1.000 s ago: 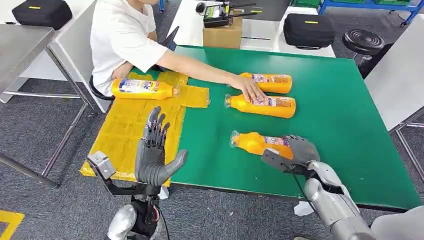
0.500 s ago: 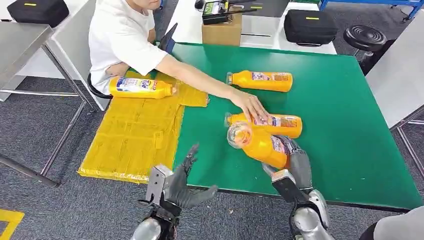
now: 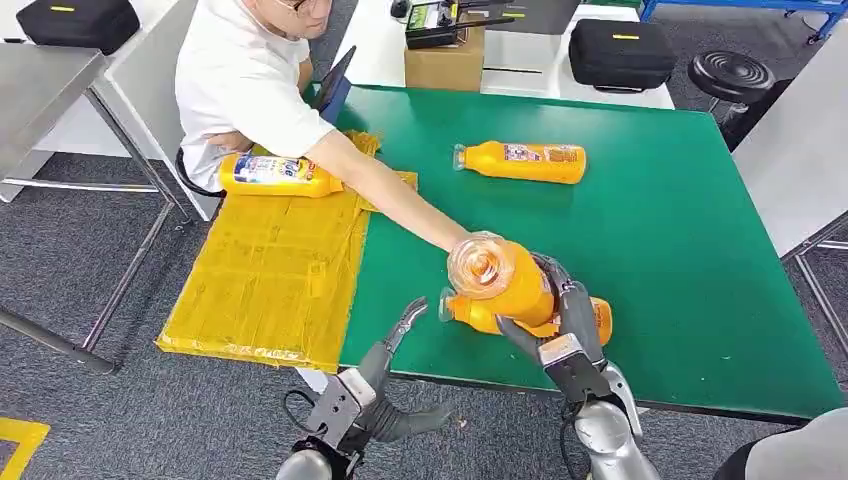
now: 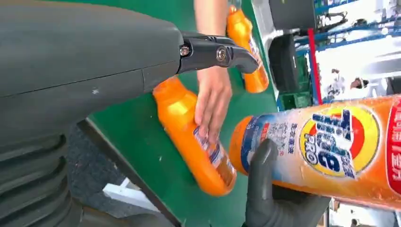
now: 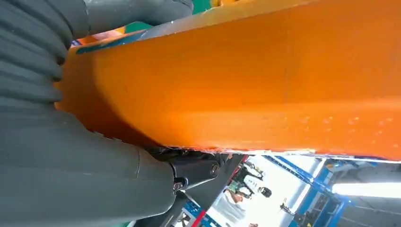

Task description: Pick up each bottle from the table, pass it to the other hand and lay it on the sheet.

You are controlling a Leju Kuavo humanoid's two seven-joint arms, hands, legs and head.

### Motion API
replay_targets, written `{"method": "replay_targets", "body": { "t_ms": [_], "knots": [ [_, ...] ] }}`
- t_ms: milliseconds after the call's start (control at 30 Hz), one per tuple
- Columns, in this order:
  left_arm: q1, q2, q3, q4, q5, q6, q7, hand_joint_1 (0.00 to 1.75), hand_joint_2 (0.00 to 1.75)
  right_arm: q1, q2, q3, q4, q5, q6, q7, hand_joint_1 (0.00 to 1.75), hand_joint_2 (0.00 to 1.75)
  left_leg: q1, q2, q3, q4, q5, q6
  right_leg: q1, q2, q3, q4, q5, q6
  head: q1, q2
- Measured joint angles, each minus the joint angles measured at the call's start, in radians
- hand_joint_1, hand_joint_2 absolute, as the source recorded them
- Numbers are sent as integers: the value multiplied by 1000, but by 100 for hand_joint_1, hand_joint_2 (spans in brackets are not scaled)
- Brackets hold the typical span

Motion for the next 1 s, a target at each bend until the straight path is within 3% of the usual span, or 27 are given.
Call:
{"method": "replay_targets", "body": {
  "t_ms": [300, 633, 867, 1000],
  "knots": [
    [-3, -19, 23, -70, 212, 36, -15, 0, 175, 1, 16, 127, 38, 22, 65, -8, 175, 175, 0, -1, 0, 0, 0, 0, 0, 0, -1, 0, 0, 0, -1, 0],
    [-7, -19, 7, -102, 425, -63, 117, 0, 175, 11, 43, 198, 68, 5, -71, 3, 175, 175, 0, 0, -1, 0, 0, 0, 0, 0, -1, 0, 0, 0, 0, 0],
    [-6, -4, -31, -125, 452, -159, 95, 0, 175, 6, 51, 197, 79, -34, -97, 32, 175, 175, 0, 0, -1, 0, 0, 0, 0, 0, -1, 0, 0, 0, 0, 0],
    [-5, 5, -41, -133, 416, -135, 83, 0, 175, 1, 51, 194, 87, -32, -116, 55, 175, 175, 0, 0, -1, 0, 0, 0, 0, 0, -1, 0, 0, 0, 0, 0]
  ]
}}
